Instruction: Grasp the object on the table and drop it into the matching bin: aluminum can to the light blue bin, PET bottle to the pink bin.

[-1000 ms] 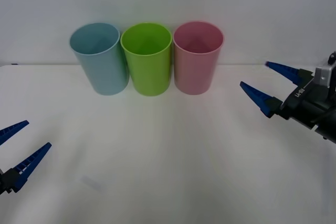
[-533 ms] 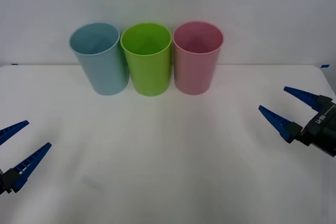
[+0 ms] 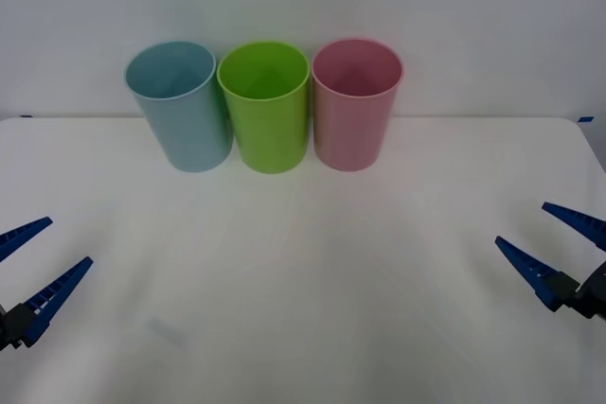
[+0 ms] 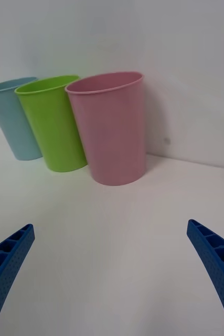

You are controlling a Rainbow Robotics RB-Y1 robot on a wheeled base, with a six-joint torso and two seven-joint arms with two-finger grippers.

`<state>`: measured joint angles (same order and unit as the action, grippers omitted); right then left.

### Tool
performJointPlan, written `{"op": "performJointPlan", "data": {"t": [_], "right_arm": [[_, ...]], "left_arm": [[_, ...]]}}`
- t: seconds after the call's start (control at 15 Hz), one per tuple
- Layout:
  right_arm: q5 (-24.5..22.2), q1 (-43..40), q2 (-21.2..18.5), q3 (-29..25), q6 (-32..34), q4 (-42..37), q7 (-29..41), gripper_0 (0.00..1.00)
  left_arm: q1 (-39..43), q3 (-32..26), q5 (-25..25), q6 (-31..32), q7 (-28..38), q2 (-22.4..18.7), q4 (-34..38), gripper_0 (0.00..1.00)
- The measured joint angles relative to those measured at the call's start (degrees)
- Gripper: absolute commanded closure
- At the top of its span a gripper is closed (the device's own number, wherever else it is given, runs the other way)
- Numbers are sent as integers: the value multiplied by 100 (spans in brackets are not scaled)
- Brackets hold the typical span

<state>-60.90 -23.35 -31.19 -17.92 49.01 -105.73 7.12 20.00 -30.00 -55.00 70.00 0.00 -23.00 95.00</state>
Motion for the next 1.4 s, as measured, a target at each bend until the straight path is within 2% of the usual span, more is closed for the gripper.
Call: {"op": "performJointPlan", "data": {"t": [0.4, 1.07, 1.4], "right_arm": [[2, -415, 418, -176, 309, 110, -1000, 0], [40, -845, 665, -182, 1025, 259, -1296, 0], [81, -914, 746, -508, 1161, 274, -1427, 0]], "left_arm": [[0, 0, 0, 0, 0, 0, 0, 0], [0, 0, 0, 0, 0, 0, 0, 0], [0, 0, 0, 0, 0, 0, 0, 0]]}}
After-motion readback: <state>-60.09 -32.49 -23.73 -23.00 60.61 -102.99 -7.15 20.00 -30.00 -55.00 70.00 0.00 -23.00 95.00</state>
